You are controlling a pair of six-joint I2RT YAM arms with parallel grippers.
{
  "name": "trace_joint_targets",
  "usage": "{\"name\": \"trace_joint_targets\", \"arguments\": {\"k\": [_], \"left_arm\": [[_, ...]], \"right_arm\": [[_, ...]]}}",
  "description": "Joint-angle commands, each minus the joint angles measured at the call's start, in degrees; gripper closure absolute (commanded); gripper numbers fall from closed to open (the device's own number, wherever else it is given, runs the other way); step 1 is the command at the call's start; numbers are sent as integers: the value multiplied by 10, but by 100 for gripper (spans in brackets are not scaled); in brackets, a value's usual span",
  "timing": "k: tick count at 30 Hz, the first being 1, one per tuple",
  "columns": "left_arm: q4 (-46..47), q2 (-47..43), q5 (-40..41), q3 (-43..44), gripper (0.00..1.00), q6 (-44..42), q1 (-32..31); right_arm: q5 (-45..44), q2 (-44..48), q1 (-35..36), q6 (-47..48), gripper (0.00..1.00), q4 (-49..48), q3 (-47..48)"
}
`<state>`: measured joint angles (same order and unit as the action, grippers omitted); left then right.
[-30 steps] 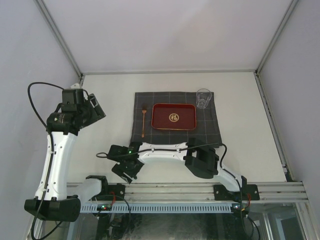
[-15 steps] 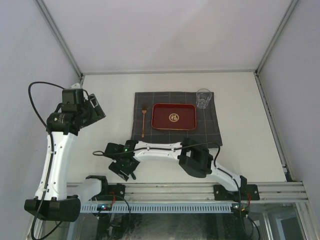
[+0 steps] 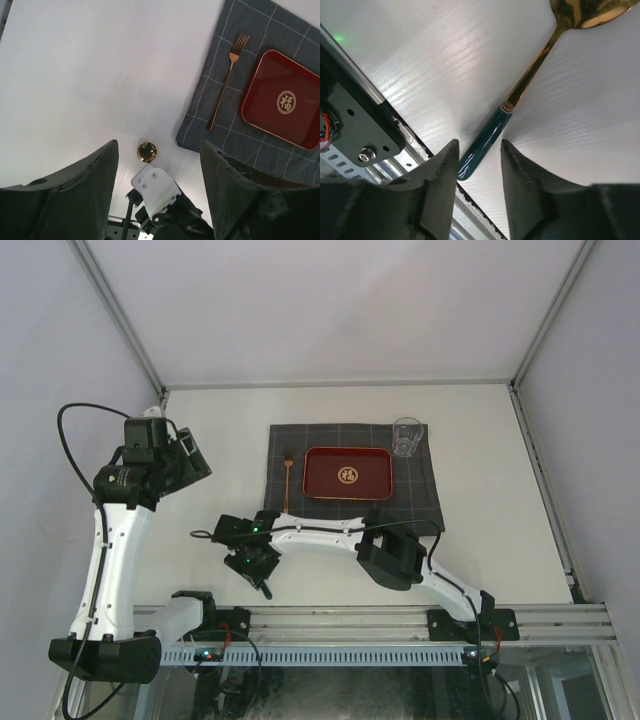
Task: Set the dinner table for one person
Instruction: Pick up the spoon from the center of the board.
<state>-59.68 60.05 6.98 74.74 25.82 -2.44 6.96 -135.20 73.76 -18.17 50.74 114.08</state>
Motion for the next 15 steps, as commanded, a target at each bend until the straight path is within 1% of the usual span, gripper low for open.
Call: {"name": "trace_joint_targets", "arguments": {"k": [1, 5, 6, 8, 15], "left_arm": [[15, -5, -7, -3, 30, -13, 3], [17, -4, -9, -4, 30, -14, 4], [17, -4, -10, -4, 30, -14, 3], [18, -4, -11, -5, 30, -15, 4], [23, -3, -16, -10, 30, -14, 4]], "right_arm": [[26, -24, -4, -3, 66, -16, 9], [40, -28, -3, -8, 78, -19, 8], [43, -30, -3, -9, 83, -18, 8], [43, -31, -3, -12, 99, -18, 7], [31, -27, -3, -24, 100, -18, -5]]}}
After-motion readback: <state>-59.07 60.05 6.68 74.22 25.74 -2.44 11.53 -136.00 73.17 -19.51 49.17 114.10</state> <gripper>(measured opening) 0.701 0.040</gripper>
